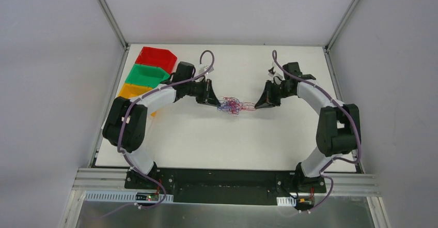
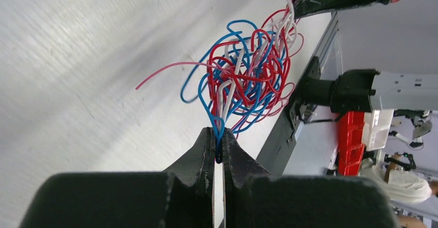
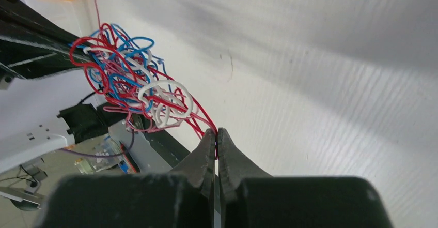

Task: Untangle the cables

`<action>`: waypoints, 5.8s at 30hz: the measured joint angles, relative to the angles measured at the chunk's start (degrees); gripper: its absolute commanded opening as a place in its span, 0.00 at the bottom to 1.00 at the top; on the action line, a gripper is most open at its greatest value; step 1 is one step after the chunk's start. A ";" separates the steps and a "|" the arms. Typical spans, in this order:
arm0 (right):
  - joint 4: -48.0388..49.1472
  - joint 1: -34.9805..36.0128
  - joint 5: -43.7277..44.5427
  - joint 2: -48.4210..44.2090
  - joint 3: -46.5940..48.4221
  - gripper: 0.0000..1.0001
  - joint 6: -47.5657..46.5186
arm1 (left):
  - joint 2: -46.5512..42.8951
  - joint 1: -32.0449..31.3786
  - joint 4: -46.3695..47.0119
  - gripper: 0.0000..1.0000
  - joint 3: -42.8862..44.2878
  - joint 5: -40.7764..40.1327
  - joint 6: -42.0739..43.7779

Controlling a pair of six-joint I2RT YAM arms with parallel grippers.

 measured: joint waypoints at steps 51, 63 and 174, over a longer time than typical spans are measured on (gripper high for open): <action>-4.98 -2.21 8.63 3.41 -4.26 0.04 -6.84 | 6.97 -16.57 9.01 0.00 8.48 1.03 -5.66; -7.93 -3.13 9.20 -1.07 -3.37 0.00 -15.80 | 0.79 -12.37 -4.57 0.00 8.48 -0.15 9.01; 1.99 -11.67 28.65 1.66 -6.95 0.00 -9.35 | -22.77 16.37 -15.67 0.00 37.07 9.20 -11.10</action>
